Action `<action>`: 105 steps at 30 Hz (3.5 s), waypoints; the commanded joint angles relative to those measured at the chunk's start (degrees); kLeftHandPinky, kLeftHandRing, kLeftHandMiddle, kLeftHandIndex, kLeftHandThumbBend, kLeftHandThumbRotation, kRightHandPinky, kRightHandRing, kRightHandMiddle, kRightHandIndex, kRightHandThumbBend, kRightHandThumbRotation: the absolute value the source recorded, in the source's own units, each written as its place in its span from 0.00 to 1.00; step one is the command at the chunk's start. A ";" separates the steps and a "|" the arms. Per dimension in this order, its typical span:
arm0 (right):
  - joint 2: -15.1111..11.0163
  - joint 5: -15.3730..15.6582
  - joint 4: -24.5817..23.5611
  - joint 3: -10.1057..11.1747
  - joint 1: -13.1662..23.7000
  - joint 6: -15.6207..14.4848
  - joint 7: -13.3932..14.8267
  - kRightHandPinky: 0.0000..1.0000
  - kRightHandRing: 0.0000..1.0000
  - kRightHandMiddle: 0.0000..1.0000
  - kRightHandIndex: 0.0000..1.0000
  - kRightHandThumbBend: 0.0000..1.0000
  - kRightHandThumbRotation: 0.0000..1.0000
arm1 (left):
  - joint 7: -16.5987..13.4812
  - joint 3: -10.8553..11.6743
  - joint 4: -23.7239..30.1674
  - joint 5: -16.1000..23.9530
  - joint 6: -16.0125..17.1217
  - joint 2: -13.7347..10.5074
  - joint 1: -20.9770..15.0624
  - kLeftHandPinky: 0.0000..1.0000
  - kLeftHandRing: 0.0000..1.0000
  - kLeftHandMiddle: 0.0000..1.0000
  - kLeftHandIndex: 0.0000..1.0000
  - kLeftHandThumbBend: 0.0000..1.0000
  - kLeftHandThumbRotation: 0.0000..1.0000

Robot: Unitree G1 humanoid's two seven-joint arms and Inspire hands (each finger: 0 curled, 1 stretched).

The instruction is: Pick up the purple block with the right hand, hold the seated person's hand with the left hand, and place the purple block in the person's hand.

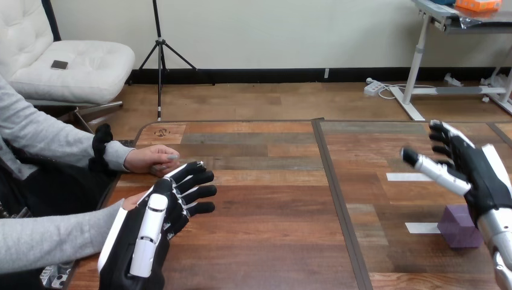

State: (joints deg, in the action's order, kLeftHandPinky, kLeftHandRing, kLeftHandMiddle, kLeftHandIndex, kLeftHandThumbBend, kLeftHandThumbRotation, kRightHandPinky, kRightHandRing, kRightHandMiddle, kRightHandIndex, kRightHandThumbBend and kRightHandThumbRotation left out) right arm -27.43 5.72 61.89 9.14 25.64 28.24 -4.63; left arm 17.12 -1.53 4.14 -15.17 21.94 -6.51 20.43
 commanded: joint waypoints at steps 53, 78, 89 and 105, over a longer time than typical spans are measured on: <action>-6.91 9.02 8.67 -7.08 6.96 -10.66 5.40 0.81 0.93 0.96 0.94 1.00 0.08 | -0.18 0.76 2.20 -0.03 1.23 1.22 -3.22 0.71 0.75 0.76 0.75 0.32 0.95; -7.88 11.64 9.55 -10.29 5.77 -11.84 4.54 0.82 0.93 0.96 0.94 1.00 0.07 | -0.59 1.09 2.16 0.03 1.54 1.32 -3.31 0.69 0.73 0.74 0.74 0.31 0.98; -7.82 17.79 9.47 -15.20 6.64 -16.44 10.56 0.62 0.77 0.82 0.81 1.00 0.01 | -0.05 1.23 1.94 -0.49 1.72 1.00 -3.61 0.69 0.73 0.74 0.74 0.32 0.99; -7.93 18.04 9.92 -15.93 5.80 -13.97 13.37 0.47 0.51 0.55 0.55 0.93 0.00 | 0.21 1.90 2.15 -1.31 1.42 0.81 -3.94 0.71 0.75 0.75 0.74 0.39 0.98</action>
State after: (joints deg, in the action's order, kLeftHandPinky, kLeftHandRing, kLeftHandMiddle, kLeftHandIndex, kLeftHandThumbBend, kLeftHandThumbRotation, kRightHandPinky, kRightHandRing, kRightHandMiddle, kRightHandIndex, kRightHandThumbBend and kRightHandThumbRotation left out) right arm -34.58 23.09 70.73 -5.83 30.51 13.30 7.52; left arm 16.97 -0.63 4.14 -15.38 21.99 -6.39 19.92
